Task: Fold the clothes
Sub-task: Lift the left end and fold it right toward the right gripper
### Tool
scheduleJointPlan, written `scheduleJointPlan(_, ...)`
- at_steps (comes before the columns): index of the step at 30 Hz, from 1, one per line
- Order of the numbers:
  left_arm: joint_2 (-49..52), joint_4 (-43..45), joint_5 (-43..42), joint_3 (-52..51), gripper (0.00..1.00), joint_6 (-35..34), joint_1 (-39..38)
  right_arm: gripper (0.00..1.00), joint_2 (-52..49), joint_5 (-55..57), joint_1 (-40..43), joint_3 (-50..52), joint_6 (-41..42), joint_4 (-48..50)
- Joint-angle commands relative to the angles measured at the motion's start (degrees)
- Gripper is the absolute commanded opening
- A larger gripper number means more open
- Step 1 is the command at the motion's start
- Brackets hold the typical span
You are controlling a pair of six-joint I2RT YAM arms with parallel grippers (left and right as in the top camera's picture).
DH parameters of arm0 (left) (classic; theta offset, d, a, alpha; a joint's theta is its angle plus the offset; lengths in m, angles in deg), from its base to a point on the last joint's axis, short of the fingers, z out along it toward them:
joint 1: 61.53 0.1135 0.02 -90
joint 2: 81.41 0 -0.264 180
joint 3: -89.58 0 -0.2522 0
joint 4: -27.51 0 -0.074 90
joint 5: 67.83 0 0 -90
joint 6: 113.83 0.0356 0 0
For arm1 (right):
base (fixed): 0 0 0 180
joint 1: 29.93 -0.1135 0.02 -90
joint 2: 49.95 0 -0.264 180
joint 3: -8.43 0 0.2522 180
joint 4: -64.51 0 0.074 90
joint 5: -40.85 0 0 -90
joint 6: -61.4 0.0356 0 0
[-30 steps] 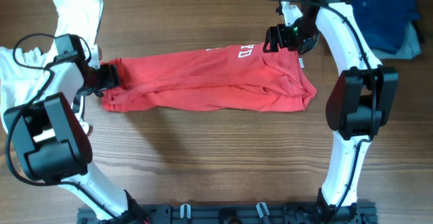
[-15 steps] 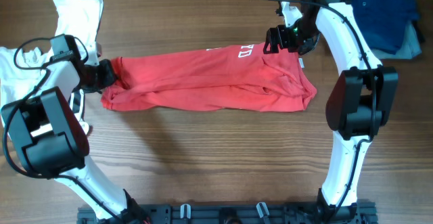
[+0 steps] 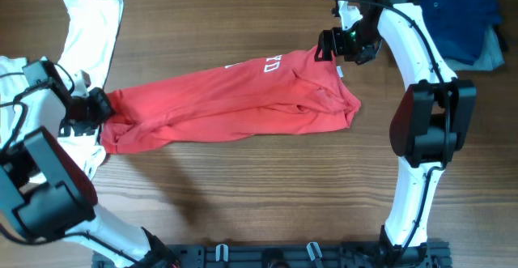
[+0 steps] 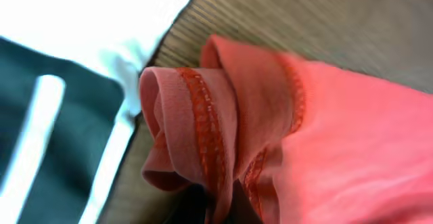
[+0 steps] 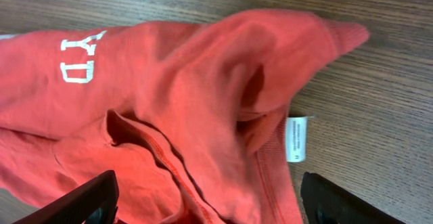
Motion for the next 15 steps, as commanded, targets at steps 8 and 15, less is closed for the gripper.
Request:
scheduleJointPlan(8, -8.81, -6.67, 3.34, 4.37, 0.04, 1.09, -8.68, 0.87, 1.64, -0.13, 0.02, -0.7, 0.26, 1.33)
scheduleJointPlan(15, -10.03, -7.69, 3.34, 4.35, 0.04, -2.51, -21.24, 0.87, 1.64, -0.11, 0.02, -0.7, 0.24, 0.52)
